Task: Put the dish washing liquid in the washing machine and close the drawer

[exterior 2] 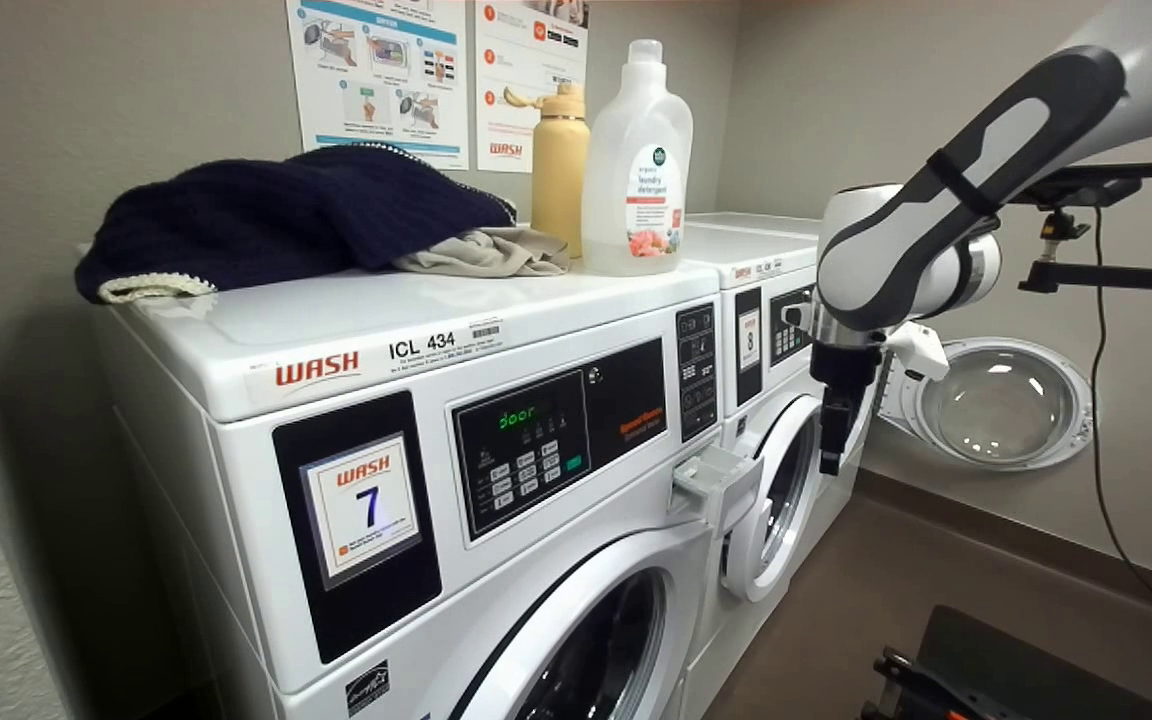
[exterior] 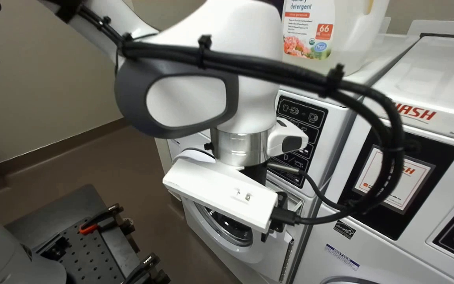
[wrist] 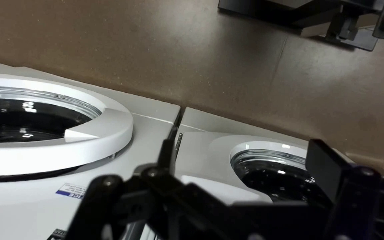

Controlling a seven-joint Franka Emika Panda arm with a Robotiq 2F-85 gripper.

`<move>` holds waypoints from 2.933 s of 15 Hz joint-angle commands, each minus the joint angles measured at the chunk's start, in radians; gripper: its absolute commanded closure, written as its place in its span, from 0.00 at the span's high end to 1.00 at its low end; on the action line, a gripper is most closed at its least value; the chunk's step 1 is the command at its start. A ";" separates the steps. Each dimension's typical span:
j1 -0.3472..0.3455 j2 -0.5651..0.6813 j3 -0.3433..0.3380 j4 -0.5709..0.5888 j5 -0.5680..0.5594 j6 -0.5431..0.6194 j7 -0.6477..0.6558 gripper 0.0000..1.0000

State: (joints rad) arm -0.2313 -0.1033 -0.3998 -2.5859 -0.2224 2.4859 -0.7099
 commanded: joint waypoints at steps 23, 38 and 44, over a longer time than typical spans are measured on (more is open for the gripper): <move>-0.033 0.594 0.092 0.256 -0.152 0.557 0.044 1.00; 0.641 0.772 -0.473 0.119 -0.062 0.967 0.087 1.00; 0.547 0.542 -0.390 0.041 -0.186 0.789 0.053 1.00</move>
State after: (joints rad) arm 0.3556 0.6369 -0.8379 -2.4862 -0.3399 3.3891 -0.6056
